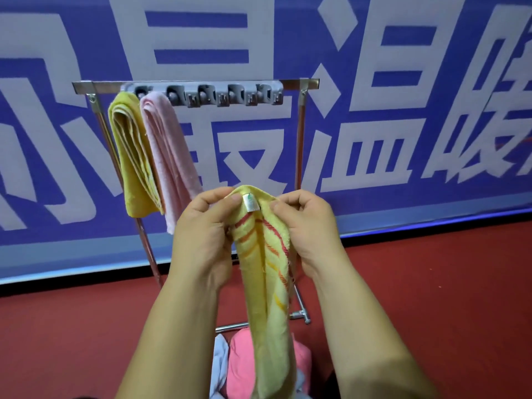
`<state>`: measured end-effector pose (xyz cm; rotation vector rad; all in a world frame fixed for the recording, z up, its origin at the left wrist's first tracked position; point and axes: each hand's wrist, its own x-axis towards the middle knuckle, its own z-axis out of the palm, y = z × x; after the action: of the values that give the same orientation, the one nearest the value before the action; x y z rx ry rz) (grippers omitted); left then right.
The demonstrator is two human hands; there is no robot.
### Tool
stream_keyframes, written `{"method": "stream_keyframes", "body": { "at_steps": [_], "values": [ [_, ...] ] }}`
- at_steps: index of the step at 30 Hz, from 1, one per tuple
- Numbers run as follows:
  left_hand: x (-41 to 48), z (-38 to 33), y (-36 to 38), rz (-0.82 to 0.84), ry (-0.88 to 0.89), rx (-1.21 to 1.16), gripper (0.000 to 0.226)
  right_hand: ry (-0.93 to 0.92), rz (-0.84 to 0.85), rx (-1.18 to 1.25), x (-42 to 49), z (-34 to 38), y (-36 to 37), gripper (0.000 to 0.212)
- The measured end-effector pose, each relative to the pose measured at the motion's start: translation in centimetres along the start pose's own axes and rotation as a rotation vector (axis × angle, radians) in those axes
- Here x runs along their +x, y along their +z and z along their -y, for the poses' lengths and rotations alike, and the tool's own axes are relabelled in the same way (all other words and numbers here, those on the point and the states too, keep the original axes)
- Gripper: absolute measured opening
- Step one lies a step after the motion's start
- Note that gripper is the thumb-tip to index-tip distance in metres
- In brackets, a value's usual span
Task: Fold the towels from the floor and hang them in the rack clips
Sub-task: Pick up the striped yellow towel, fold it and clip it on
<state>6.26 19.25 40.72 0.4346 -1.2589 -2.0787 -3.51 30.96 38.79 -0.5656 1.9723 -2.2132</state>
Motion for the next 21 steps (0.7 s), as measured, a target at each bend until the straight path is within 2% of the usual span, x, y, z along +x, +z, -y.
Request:
{"method": "stream_keyframes", "body": {
  "at_steps": [6,10,15,21],
  "values": [
    [-0.4,0.9,-1.8,-0.062,0.138,0.332,0.012,0.023,0.023,-0.172,-0.4,-4.5,-1.1,0.007],
    [-0.5,2.0,-3.5,-0.067,0.147,0.497,0.010,0.046,-0.019,-0.127,-0.6,-6.3,-0.7,0.009],
    [-1.2,1.7,-5.2,-0.149,0.148,0.502,0.010,0.049,0.029,-0.172,-0.5,-7.5,0.0,0.008],
    [-1.0,0.4,-6.8,-0.207,0.251,0.501,0.016,0.077,0.061,-0.299,0.0,-10.2,-0.3,0.011]
  ]
}}
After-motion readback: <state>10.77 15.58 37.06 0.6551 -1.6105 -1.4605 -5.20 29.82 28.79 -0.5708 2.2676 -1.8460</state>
